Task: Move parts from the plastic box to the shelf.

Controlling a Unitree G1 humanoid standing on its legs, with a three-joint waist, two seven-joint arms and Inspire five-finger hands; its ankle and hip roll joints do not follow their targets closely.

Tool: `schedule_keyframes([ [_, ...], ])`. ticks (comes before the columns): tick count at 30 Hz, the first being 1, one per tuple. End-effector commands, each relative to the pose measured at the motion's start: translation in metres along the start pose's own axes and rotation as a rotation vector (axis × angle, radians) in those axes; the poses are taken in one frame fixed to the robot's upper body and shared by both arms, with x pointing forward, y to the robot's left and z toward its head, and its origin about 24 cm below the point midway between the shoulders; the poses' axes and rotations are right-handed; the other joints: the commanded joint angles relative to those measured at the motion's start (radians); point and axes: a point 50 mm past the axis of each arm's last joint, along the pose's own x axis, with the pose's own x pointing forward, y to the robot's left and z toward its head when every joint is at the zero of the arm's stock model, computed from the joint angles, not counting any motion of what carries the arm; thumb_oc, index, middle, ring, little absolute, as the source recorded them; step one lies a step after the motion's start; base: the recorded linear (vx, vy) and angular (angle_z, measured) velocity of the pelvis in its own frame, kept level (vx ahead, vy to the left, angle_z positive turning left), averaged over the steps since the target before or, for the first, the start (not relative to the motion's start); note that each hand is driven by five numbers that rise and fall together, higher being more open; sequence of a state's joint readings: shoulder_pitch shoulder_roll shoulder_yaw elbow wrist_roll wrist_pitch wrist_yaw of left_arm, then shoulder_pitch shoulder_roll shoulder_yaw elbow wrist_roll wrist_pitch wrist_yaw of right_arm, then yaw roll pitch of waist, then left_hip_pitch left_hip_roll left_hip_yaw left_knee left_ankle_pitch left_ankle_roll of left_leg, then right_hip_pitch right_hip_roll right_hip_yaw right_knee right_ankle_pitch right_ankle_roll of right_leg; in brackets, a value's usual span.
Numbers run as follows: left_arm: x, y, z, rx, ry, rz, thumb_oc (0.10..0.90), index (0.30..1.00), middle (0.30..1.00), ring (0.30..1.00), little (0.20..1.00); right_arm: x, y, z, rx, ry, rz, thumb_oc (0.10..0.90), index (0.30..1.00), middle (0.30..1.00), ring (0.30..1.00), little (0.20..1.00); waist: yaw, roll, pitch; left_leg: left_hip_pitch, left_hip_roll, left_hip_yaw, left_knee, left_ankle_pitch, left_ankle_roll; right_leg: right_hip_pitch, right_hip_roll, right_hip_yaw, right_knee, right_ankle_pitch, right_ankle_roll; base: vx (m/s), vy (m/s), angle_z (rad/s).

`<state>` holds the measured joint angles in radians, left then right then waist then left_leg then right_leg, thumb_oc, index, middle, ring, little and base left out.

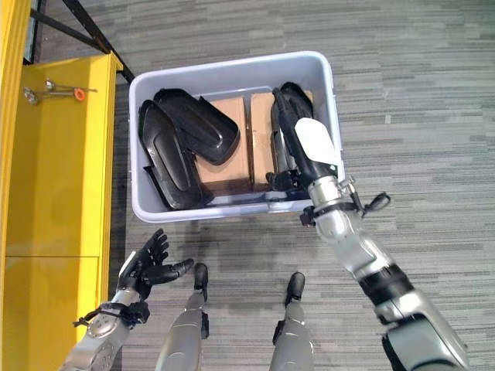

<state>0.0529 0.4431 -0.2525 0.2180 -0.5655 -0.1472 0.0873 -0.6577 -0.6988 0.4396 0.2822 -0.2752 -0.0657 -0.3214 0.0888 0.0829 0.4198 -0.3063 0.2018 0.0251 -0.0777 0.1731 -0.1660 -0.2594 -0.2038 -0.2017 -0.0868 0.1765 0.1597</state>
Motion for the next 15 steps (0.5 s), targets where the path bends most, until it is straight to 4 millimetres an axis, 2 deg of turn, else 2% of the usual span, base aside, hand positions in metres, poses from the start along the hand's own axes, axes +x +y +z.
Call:
schedule_keyframes([
  [1, -0.002, 0.001, 0.027, 0.040, -0.152, -0.008, 0.900, 1.000, 1.000, 1.000, 1.000, 0.031, -0.040, 0.040, -0.071, -0.200, -0.197, 0.900, 1.000, 1.000, 1.000, 1.000, 0.011, -0.029, -0.034, 0.049, 0.035, 0.003, 0.003, 0.014, -0.021, -0.066, -0.070, -0.014, 0.149, -0.058, 0.025, -0.04, -0.014, 0.01],
  [8, 0.004, -0.002, 0.033, 0.037, -0.179, 0.003, 0.900, 1.000, 1.000, 1.000, 1.000, 0.044, -0.053, 0.033, -0.131, -0.147, -0.256, 0.900, 1.000, 1.000, 1.000, 1.000, 0.022, -0.025, 0.001, 0.010, 0.035, -0.003, 0.004, 0.024, -0.026, -0.099, -0.075, -0.025, 0.157, -0.052, 0.025, -0.01, -0.009, 0.01],
  [15, 0.008, -0.005, 0.037, 0.036, -0.197, 0.010, 0.900, 1.000, 1.000, 1.000, 1.000, 0.045, -0.055, 0.025, -0.153, -0.107, -0.282, 0.900, 1.000, 1.000, 1.000, 1.000, 0.023, -0.025, 0.018, -0.007, 0.035, -0.002, 0.003, 0.027, -0.027, -0.118, -0.075, -0.025, 0.161, -0.048, 0.024, 0.00, 0.000, 0.00],
])
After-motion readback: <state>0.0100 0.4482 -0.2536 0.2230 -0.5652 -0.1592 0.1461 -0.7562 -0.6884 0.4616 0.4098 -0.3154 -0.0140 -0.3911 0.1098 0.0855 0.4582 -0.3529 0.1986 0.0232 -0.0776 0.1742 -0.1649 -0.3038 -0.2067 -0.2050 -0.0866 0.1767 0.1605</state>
